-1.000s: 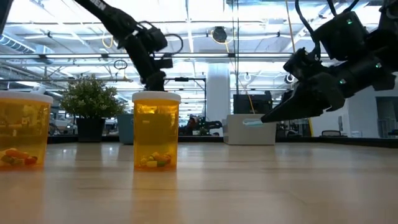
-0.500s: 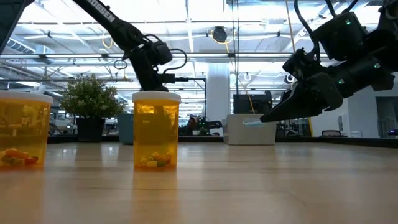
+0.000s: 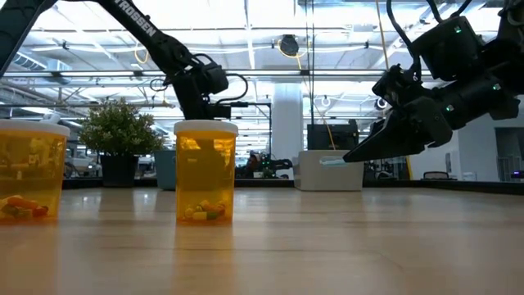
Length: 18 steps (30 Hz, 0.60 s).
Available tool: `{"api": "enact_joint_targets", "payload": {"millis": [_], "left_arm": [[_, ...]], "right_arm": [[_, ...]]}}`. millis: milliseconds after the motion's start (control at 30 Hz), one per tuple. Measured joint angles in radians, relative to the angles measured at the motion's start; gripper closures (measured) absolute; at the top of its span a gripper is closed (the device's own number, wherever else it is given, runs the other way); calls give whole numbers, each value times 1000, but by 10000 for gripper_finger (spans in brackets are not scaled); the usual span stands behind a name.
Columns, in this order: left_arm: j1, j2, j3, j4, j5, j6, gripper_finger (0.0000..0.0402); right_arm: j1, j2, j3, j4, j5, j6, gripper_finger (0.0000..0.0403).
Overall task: Pick and place medicine bottles into bin by pill shape (circle, oval)
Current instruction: Put the orange pill bottle into the green bin
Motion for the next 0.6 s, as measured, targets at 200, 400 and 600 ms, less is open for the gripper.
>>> {"api": "enact_joint_targets", "payload": {"millis": [200,400,600], "left_arm": [[5,0,0,-34,1,0,181],[5,0,0,-36,11,0,180],[5,0,0,-37,32,1,167]], "right_arm": [[0,0,0,0,0,0,149],[0,0,0,0,0,-2,149],[0,0,0,0,0,-2,149]]}}
